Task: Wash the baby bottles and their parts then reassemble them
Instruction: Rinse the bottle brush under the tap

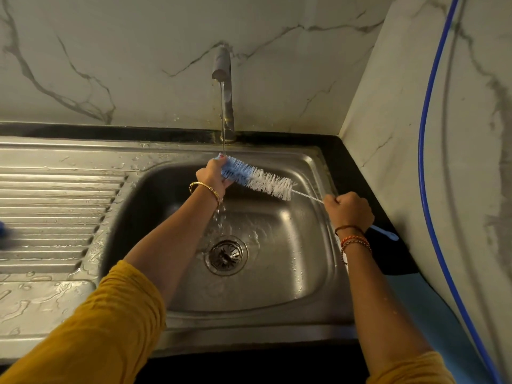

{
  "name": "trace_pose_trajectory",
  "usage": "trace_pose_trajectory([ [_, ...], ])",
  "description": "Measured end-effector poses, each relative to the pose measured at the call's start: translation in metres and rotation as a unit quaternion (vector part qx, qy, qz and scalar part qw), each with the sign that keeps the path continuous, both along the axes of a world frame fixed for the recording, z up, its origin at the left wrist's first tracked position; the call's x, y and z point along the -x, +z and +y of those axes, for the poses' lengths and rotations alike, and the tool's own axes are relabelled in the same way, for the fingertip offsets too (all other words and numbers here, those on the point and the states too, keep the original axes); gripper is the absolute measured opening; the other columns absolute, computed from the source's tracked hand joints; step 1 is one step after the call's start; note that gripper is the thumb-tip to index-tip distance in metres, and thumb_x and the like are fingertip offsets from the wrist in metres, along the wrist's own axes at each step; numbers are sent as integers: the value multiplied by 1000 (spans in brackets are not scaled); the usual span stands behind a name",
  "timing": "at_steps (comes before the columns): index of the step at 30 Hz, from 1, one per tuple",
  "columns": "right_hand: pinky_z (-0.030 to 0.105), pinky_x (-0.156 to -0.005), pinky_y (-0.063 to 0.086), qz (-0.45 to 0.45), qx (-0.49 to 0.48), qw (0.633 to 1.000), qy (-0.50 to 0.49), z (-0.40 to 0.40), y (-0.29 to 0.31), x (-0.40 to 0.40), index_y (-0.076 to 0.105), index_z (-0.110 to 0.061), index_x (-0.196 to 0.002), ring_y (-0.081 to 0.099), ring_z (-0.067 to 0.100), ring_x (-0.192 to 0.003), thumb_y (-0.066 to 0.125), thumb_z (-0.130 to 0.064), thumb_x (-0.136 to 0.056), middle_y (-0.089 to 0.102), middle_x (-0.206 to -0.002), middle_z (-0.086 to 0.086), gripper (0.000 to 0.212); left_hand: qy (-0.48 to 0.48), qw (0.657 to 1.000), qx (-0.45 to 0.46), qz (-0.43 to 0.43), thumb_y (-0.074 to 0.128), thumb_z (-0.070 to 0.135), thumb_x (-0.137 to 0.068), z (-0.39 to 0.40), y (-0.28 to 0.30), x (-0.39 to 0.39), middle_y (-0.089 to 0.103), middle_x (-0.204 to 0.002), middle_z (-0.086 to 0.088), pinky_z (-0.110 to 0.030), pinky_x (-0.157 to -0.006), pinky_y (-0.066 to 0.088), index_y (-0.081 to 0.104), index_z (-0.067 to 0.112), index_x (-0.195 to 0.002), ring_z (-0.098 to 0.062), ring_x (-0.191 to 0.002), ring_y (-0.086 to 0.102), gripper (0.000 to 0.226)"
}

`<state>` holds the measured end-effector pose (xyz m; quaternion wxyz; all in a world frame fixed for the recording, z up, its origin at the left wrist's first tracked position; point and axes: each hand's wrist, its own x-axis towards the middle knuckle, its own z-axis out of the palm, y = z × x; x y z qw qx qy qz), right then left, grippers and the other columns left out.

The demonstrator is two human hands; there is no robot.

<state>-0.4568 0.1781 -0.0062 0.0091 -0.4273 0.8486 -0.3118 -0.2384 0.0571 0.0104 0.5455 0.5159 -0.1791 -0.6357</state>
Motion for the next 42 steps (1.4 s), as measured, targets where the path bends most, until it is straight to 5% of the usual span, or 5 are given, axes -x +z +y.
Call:
trace_pose_trajectory([
  [8, 21, -48, 13, 4, 5, 1000, -19, -1, -4, 6, 62, 5, -66, 28, 15, -44, 52, -20, -88, 31, -45, 0, 34, -34, 999, 12, 6, 62, 2, -84, 1, 3, 4, 50, -124, -21, -38, -81, 54, 45, -1, -123, -34, -112, 56, 42],
  [13, 20, -49, 14, 18, 12, 999, -35, 4, -7, 11, 63, 7, -69, 37, 23, -54, 51, -18, -88, 43, -52, 8, 34, -64, 997, 47, -20, 61, -4, -83, 3, -1, 9, 53, -95, -11, -29, -54, 58, 54, 9, -84, -27, -91, 61, 14],
  [19, 23, -48, 14, 15, 37, 998, -53, 1, -6, 11, 64, 8, -70, 38, 25, -58, 51, -19, -87, 55, -62, 22, 35, -53, 997, 50, -26, 53, 4, -91, -5, 2, 9, 58, -100, -15, -35, -69, 54, 54, -2, -117, -30, -103, 60, 26],
  [30, 21, -50, 9, 8, 102, 994, -39, -3, 4, -2, 62, 9, -60, 21, 13, -41, 33, -28, -72, 46, -49, 19, 49, -49, 997, 55, 33, 51, 12, -93, -12, 13, 5, 52, -126, -19, -34, -69, 54, 56, 4, -121, -30, -111, 56, 29],
  [42, 22, -49, 13, 8, 72, 997, -29, -32, 9, -9, 60, -1, -59, 39, 23, -53, 49, -17, -88, 38, -48, 8, 35, -58, 987, 88, 124, 36, 15, -100, -33, 17, -10, 44, -133, -16, -44, -89, 49, 48, 12, -130, -32, -120, 49, 33],
])
